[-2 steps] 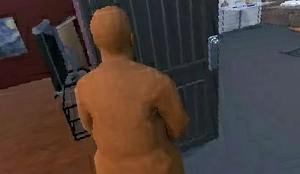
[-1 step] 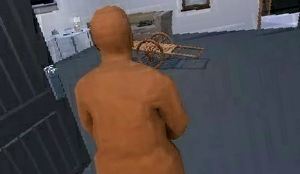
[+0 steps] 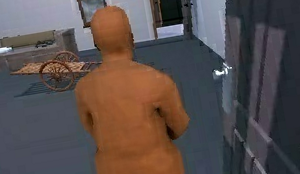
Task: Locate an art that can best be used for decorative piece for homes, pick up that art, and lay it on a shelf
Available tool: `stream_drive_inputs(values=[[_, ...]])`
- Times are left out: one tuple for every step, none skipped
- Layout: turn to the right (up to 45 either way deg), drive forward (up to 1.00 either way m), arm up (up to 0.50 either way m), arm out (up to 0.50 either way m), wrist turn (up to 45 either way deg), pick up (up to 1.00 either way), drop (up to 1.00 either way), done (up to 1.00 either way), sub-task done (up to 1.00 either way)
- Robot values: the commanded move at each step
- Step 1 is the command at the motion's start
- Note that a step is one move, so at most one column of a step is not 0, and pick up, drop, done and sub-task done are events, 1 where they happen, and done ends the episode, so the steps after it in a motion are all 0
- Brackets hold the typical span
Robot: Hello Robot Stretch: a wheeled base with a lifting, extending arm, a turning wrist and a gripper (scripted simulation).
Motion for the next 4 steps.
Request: stream_drive_inputs(values=[[0.0,1.0,0.0,0.0,0.0,0.0,0.0,0.0,0.0],[6.0,0.0,0.0,0.0,0.0,0.0,0.0,0.0,0.0],[0.0,0.2,0.0,0.0,0.0,0.0,0.0,0.0,0.0],[0.0,1.0,0.0,0.0,0.0,0.0,0.0,0.0,0.0]])
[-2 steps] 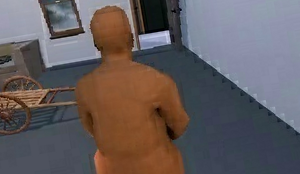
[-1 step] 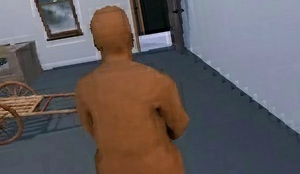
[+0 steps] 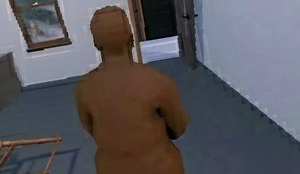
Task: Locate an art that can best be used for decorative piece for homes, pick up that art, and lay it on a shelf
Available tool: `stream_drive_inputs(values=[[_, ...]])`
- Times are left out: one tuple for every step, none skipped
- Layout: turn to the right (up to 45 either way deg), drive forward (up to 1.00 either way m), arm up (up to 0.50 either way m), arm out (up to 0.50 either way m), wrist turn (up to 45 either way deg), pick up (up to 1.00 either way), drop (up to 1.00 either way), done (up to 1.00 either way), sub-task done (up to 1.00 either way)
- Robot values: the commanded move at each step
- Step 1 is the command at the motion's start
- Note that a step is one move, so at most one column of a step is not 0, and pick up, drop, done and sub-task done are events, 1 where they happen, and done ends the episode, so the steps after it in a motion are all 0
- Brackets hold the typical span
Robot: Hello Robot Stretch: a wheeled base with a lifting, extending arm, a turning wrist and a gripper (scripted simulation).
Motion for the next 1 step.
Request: stream_drive_inputs(values=[[3.0,0.0,0.0,0.0,0.0,0.0,0.0,0.0,0.0]])
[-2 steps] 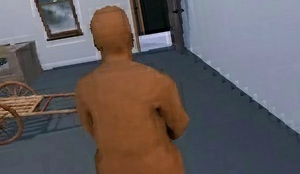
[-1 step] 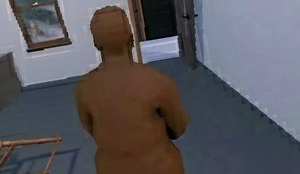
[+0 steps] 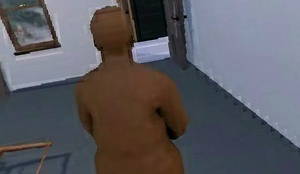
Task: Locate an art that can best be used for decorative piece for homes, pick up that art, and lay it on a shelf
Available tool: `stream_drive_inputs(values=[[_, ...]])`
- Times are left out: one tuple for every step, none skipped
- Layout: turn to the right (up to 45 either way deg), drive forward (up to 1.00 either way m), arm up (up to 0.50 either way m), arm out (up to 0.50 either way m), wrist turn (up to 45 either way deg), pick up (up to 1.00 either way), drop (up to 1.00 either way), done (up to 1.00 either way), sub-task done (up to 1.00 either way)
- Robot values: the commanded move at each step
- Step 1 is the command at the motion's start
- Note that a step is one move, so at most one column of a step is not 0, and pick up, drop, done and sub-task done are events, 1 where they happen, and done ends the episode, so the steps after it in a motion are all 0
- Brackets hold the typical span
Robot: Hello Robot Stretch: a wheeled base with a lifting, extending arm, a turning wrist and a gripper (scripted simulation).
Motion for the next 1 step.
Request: stream_drive_inputs(values=[[0.0,1.0,0.0,0.0,0.0,0.0,0.0,0.0,0.0]])
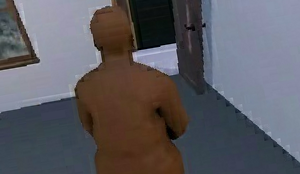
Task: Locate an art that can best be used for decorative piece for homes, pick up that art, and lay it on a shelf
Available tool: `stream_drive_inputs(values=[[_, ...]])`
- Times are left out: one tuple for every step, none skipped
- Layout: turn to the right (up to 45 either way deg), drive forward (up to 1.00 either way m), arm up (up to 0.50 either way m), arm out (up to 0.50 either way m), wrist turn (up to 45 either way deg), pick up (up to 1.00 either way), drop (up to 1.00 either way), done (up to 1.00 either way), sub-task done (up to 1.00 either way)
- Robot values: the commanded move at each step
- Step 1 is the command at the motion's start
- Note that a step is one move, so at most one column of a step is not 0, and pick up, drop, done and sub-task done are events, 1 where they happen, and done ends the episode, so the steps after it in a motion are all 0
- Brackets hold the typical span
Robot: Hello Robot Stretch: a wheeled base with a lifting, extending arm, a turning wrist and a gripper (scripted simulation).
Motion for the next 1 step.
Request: stream_drive_inputs(values=[[0.0,1.0,0.0,0.0,0.0,0.0,0.0,0.0,0.0]])
